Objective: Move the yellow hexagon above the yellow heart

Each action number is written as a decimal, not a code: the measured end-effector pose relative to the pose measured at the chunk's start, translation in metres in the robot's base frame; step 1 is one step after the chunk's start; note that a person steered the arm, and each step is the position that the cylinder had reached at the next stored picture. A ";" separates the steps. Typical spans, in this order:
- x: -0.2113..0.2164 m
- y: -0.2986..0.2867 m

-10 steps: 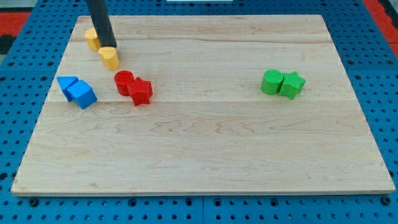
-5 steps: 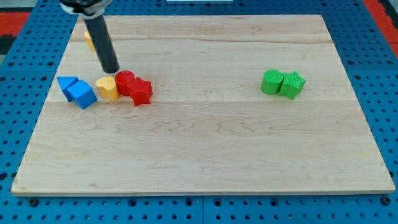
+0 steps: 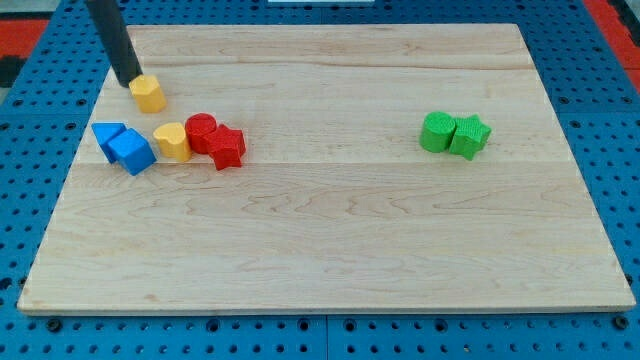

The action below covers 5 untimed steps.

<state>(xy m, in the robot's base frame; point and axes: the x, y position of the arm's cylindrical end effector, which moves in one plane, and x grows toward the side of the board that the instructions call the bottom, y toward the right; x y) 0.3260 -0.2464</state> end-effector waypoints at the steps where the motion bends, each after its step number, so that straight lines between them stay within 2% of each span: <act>1: 0.028 0.007; 2: -0.004 0.014; 3: -0.008 0.019; 5: 0.028 0.048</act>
